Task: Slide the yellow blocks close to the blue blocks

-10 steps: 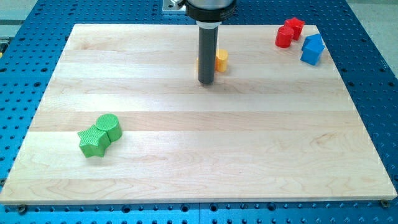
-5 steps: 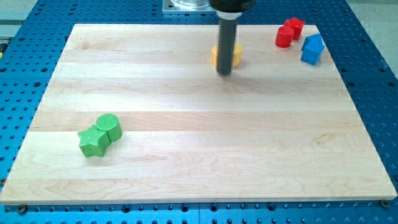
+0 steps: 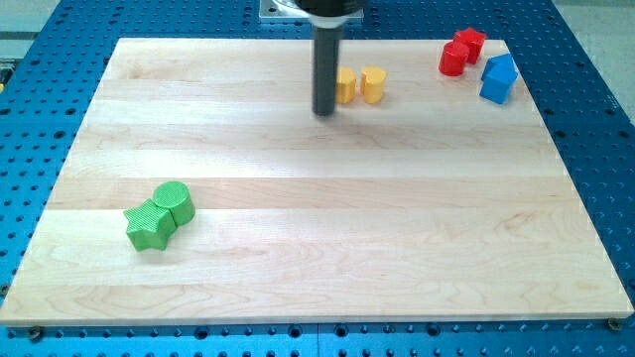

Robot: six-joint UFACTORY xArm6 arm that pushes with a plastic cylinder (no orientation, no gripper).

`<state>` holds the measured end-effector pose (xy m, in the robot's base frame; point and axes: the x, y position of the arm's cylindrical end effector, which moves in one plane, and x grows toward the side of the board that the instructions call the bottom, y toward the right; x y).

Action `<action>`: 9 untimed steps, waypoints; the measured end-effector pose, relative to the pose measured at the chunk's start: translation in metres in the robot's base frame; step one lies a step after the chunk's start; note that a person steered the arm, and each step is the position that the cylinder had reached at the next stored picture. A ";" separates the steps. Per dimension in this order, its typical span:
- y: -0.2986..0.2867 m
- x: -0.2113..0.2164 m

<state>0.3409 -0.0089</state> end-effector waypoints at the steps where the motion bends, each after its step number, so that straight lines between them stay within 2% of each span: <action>1: -0.022 0.000; 3: 0.011 -0.037; 5: 0.031 -0.035; 7: 0.138 -0.034; 9: 0.149 -0.034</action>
